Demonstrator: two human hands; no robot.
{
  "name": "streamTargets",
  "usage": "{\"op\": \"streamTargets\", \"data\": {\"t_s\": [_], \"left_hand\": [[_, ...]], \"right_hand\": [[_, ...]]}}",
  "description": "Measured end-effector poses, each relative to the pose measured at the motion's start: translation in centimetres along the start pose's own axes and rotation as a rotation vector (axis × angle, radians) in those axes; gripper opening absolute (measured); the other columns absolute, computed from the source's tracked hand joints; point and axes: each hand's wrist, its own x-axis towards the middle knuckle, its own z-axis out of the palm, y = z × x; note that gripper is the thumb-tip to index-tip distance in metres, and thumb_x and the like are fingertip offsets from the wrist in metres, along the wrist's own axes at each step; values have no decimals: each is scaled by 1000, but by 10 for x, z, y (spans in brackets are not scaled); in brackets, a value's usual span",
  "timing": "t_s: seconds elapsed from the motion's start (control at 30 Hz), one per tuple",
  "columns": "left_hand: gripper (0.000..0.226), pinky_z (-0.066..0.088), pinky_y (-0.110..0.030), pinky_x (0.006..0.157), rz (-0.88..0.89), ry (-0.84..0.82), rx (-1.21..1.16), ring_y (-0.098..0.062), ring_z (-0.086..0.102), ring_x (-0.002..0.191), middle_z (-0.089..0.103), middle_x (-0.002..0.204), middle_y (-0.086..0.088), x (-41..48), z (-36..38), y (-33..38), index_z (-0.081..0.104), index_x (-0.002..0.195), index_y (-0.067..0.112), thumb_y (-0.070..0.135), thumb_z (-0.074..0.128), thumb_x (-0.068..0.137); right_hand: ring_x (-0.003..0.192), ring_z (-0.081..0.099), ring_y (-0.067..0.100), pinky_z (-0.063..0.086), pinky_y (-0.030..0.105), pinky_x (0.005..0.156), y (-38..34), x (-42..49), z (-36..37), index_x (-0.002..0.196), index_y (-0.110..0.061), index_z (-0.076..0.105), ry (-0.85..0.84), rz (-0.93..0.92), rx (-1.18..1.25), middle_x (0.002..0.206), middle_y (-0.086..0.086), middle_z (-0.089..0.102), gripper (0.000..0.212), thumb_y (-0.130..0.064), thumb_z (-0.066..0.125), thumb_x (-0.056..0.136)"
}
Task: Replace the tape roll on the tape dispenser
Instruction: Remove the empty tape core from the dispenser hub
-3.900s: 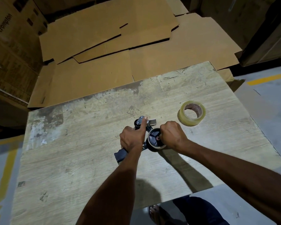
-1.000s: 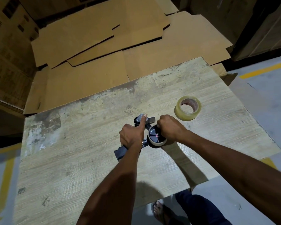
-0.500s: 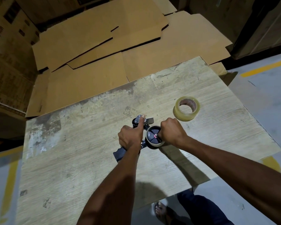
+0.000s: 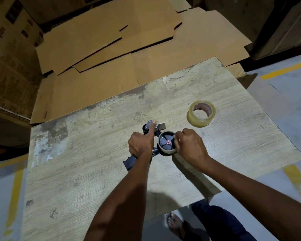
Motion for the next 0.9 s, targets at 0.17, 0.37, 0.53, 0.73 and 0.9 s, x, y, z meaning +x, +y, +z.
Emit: {"op": "streamTargets", "data": {"t_s": [0.17, 0.37, 0.53, 0.73, 0.9], "left_hand": [[97, 45, -35, 63, 2, 3, -19, -27, 64, 77, 67, 77, -7, -3, 0, 0, 66, 74, 10, 105, 51, 58], [99, 44, -34, 60, 1, 14, -37, -27, 66, 75, 68, 76, -6, -2, 1, -1, 66, 73, 10, 106, 51, 55], [100, 44, -33, 59, 7, 7, -49, -26, 66, 72, 68, 73, -5, -2, 0, -1, 65, 70, 10, 107, 50, 53], [101, 48, -35, 63, -6, 8, -32, -27, 66, 75, 68, 76, -6, -1, 1, -1, 67, 73, 10, 108, 49, 52], [103, 54, -38, 67, 4, 10, -13, -28, 66, 77, 68, 77, -7, 0, 0, -2, 67, 73, 10, 109, 47, 52]], "right_hand": [[96, 55, 25, 44, 39, 80, -15, -25, 20, 102, -14, 71, -77, -288, 8, 100, 4, 66, 18, -25, 68, 89], [89, 56, 27, 30, 37, 74, -41, -22, 37, 81, -13, 72, -44, -160, -35, 83, 4, 65, 15, -12, 80, 68], [89, 60, 25, 32, 36, 77, -48, -15, 40, 78, -15, 76, -129, -52, -108, 77, 2, 69, 16, -13, 84, 65], [97, 58, 30, 50, 41, 81, -27, -33, 33, 97, -5, 73, -103, -133, -56, 97, 11, 71, 35, -3, 81, 63], [87, 64, 33, 44, 37, 74, -13, -27, 26, 90, -1, 74, -5, -341, -40, 89, 13, 71, 30, -13, 50, 76]]}}
